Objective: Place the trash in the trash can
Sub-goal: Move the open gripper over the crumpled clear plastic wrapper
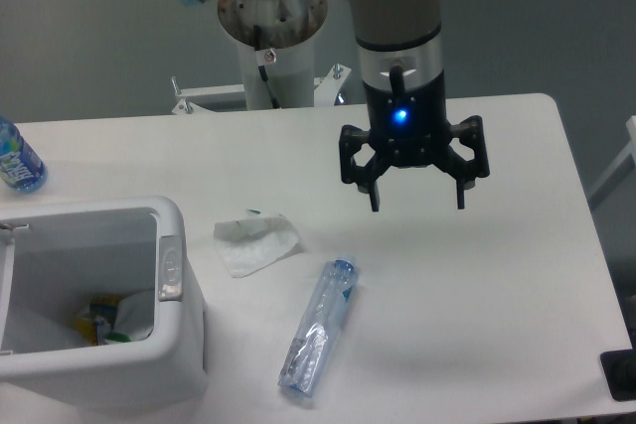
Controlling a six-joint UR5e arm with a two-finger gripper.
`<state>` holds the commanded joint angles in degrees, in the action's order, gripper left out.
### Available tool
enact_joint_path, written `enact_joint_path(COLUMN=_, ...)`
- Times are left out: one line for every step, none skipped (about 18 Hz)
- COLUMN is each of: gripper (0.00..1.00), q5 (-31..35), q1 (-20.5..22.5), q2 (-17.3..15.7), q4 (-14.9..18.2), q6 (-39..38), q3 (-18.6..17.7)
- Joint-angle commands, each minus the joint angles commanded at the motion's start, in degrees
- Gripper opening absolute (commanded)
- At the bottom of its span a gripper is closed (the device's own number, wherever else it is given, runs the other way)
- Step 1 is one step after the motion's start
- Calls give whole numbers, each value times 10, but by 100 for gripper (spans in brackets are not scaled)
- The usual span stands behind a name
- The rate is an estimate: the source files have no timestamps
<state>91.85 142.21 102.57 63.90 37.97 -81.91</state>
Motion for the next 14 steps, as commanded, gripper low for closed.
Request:
enact_joint_path(gripper=100, q5=1, q1=0, q2=3, q4=-1, q6=0, q3=-6)
enact_joint_path(gripper=100, q5=0, q1=-1, q2=4, q4=-4, q6=0, q3=-14)
enact_joint_path(gripper=100, q5=-1, q1=-2, q2=4, q4=-14, q6=0, q3=-21)
enact_joint_path(gripper=100, q5=-2, q1=-3, q2=4, q4=-20, q6=0, q3=-34)
enact_joint_path(gripper=100, q5=-3, q1=-4, q2=4, q4=-27, q6=-1, q3=-45)
enact_joint_path(gripper=100, q5=-3, q1=-9, q2=3, q4=-36, q6=0, q3=-61)
enact_joint_path(gripper=100, q5=-2, q1=-16, q2=2, q4=-46, q6=-1, q3=-82)
enact_joint_path(gripper=100, q5=-1, q1=-18, q2=2, q4=-62, q6=-6, q3=-101)
enact_joint_path(gripper=100, q5=0, q1=-24, q2=-1, q4=-76, q6=-9, q3=-125)
enact_joint_path(gripper=100, q5=-1, q1=-29, q2=-3, q4=-88, q6=-7, q3=-145)
enact_joint_path(gripper=100, q5=-2, q1=-39, q2=-4, q4=-93, q6=-4, q3=-157)
enact_joint_path(gripper=100, q5=-2, q1=-51, q2=-4, q4=-92, q6=2, q3=-168)
enact_joint_path(gripper=100, q5=-3, q1=-64, q2=-3, q4=-91, q6=13, q3=-174)
enact_joint_path(gripper=100, q5=-3, q1=-77, q2=1, q4=-91, q6=40, q3=-179)
